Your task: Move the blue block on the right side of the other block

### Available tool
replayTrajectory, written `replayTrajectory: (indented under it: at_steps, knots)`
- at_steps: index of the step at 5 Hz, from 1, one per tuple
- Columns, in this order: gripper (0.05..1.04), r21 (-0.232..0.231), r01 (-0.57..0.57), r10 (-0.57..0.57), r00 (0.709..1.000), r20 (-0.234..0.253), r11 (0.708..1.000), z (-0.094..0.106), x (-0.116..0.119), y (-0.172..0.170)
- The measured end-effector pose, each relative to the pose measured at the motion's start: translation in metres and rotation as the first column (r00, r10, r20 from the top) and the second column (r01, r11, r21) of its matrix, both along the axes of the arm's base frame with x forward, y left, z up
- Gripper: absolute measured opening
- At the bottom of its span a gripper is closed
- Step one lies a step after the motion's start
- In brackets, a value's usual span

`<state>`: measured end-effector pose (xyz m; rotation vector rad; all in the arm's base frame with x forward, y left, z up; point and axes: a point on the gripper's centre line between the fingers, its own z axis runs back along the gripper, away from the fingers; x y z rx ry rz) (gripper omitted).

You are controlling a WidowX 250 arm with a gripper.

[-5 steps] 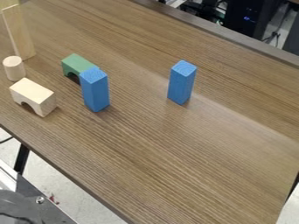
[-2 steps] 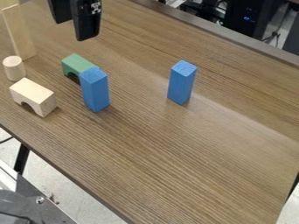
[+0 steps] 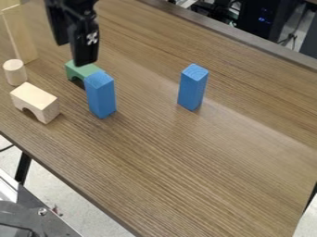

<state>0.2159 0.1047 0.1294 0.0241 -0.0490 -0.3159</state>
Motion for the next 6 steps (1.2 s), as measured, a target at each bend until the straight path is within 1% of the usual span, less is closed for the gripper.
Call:
replayTrajectory:
  at_steps: [1,2,3,4,5,6]
  knots:
    - [1.0,-0.001,-0.039,0.039,0.998,0.058,0.999,-0.012,0.0,-0.003]
    - [1.001,0.039,-0.155,0.149,0.981,0.12,0.987,-0.023,0.004,0.001]
    - [1.0,0.061,-0.214,0.202,0.966,0.159,0.975,-0.025,0.008,0.006]
    - [1.001,0.054,-0.24,0.229,0.961,0.155,0.969,-0.029,0.01,0.007]
    - [1.0,-0.023,-0.273,0.274,0.959,0.068,0.962,-0.04,0.01,0.001]
    - [1.0,-0.048,-0.261,0.263,0.964,0.044,0.964,-0.043,0.015,0.0]
